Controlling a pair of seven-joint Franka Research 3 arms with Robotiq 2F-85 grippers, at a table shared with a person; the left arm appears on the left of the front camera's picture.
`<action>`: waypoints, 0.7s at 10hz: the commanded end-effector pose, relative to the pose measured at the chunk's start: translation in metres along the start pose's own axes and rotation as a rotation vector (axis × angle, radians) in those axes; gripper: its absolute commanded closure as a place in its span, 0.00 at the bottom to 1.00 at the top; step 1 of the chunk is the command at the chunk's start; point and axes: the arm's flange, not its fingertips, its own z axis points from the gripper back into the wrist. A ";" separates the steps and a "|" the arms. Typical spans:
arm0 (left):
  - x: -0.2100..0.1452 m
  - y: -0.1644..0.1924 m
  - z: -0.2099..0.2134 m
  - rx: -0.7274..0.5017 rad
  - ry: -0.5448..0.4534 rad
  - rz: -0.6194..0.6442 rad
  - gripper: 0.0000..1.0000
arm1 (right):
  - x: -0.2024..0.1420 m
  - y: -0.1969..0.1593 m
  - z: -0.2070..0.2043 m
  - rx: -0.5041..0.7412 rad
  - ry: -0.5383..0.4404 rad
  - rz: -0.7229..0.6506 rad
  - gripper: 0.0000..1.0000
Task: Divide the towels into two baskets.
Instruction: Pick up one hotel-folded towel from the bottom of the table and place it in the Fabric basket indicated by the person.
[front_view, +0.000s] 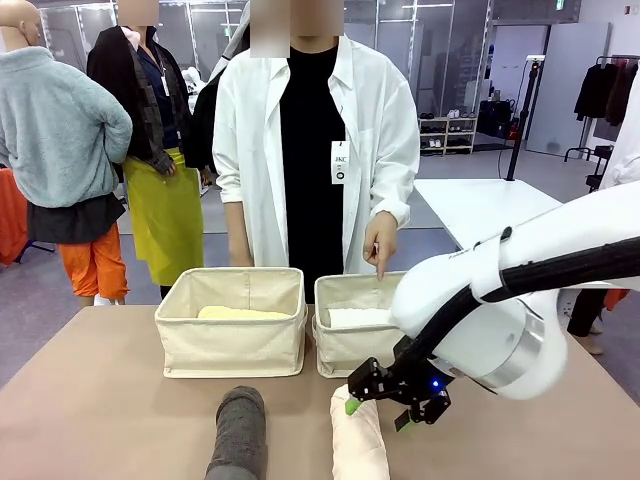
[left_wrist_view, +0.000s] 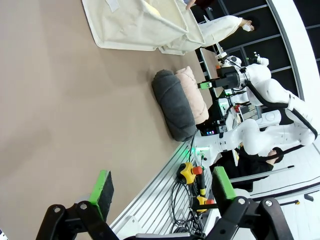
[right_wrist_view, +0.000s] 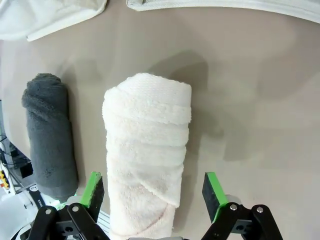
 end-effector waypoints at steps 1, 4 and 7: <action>-0.004 -0.004 0.002 -0.003 0.001 -0.006 0.00 | 0.004 0.017 -0.015 -0.048 -0.016 -0.024 0.00; -0.004 -0.004 0.002 -0.003 0.001 -0.006 0.00 | 0.002 0.027 -0.028 -0.071 0.004 -0.006 0.00; -0.004 -0.004 0.002 -0.003 0.001 -0.006 0.00 | -0.001 0.035 -0.040 -0.116 0.024 0.022 0.20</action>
